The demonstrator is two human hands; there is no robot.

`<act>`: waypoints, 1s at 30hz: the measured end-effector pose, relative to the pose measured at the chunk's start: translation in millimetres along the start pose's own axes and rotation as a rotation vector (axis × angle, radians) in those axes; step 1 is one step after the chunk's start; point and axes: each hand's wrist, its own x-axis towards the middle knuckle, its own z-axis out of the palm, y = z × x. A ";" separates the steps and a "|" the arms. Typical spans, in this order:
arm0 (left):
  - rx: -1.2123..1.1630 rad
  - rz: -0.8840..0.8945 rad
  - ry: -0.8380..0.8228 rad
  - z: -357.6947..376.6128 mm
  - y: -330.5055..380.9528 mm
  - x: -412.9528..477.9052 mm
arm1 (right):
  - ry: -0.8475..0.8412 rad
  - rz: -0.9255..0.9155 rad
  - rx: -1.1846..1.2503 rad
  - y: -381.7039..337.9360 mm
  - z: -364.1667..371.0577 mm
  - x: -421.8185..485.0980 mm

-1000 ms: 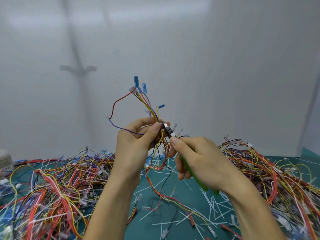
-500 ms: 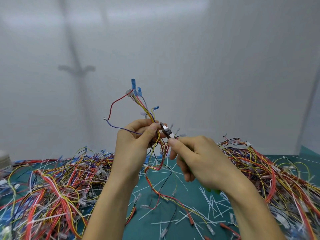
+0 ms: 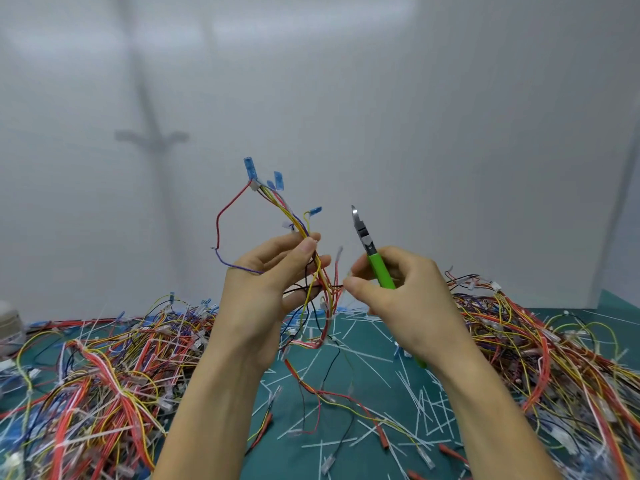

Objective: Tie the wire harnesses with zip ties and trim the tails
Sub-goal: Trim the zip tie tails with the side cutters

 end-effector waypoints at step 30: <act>0.889 0.408 -0.225 7.5 6.3 -14.0 | 0.120 0.138 0.578 -10.8 -12.3 -3.0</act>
